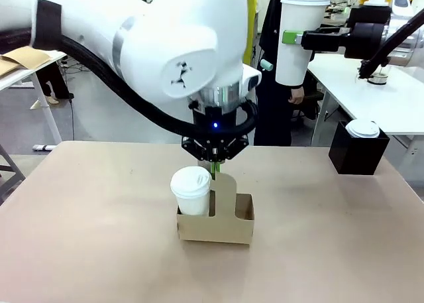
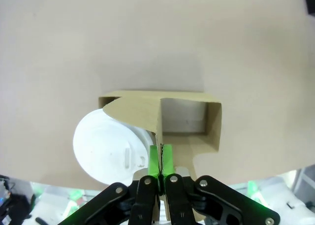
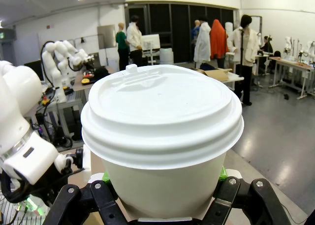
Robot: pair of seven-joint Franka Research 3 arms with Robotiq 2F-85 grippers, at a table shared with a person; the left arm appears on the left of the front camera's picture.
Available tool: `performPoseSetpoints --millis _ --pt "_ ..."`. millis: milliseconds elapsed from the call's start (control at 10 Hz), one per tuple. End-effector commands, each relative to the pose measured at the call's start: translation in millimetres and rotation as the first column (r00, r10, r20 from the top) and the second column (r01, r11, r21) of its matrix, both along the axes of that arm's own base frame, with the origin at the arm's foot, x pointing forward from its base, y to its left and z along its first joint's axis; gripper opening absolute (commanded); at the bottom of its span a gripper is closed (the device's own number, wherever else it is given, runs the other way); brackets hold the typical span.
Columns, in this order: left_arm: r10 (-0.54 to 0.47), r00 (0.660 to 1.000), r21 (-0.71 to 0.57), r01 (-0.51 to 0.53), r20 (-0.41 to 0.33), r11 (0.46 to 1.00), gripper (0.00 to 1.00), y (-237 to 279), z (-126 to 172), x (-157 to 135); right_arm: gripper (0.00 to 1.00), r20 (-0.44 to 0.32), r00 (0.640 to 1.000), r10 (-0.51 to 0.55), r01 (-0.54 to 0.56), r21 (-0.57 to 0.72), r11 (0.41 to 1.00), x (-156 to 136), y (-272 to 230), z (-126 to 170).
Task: Pour a drink into a cup and package it in a carrier.
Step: Position the Cup Carrier in the center of the table, then insert the held 600 ml Paper Cup into the Cup Carrier.
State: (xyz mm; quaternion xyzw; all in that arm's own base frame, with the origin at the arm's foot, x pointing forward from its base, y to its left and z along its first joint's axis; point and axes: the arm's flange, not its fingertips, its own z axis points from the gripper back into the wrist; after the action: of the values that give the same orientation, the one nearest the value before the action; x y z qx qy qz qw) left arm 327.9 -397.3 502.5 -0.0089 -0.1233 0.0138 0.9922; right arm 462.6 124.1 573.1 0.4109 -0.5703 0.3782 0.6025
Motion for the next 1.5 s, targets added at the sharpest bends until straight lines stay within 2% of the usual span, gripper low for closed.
performPoseSetpoints --millis 0,300,400,700,800,900,1000,1100,1200,1400 --pt "0.034 0.999 0.028 -0.035 0.042 0.999 0.02 -7.5 -14.3 -5.0 0.81 0.016 1.0 -0.005 0.005 -0.005 1.0 -0.4 1.3 4.0" --pt "-0.014 0.999 0.044 0.013 0.031 0.999 0.02 -7.7 -28.9 -11.9 0.81 0.016 1.0 -0.005 0.005 -0.005 1.0 -0.4 1.3 4.0" --pt "0.004 1.0 0.026 -0.005 0.026 1.0 0.02 -8.8 -10.5 -8.5 0.81 0.016 1.0 -0.005 0.005 -0.005 1.0 -0.4 1.3 4.0" --pt "0.001 1.0 0.024 -0.001 0.028 1.0 0.02 -10.1 -7.8 -8.7 0.81 0.016 1.0 -0.005 0.005 -0.005 1.0 -0.4 1.3 4.0" --pt "-0.038 0.999 -0.006 0.039 0.029 0.999 0.61 5.7 -7.8 -8.3 0.81 0.016 1.0 -0.005 0.005 -0.005 1.0 -0.4 1.3 4.0" --pt "-0.039 0.999 -0.039 0.04 0.013 0.998 0.61 21.1 -2.8 -9.6 0.81 0.016 1.0 -0.005 0.005 -0.005 1.0 -0.4 1.3 4.0" --pt "-0.067 0.998 -0.062 0.067 0.003 0.996 1.0 32.4 5.6 -10.9 0.81 0.0 1.0 0.0 0.0 0.0 1.0 0.0 0.0 0.0" --pt "-0.086 0.996 -0.087 0.087 0.013 0.992 0.64 44.4 17.5 -12.6 0.81 -0.022 0.995 0.093 -0.093 -0.016 0.996 13.1 6.0 -4.6" --pt "-0.126 0.992 -0.108 0.127 0.018 0.986 1.0 58.4 30.7 -13.4 0.81 -0.029 0.989 0.145 -0.146 -0.022 0.989 20.7 11.3 -8.9" --pt "-0.232 0.972 -0.175 0.234 0.03 0.956 1.0 97.3 54.5 -12.9 0.81 -0.013 0.947 0.32 -0.321 -0.073 0.944 31.8 33.0 -31.3"
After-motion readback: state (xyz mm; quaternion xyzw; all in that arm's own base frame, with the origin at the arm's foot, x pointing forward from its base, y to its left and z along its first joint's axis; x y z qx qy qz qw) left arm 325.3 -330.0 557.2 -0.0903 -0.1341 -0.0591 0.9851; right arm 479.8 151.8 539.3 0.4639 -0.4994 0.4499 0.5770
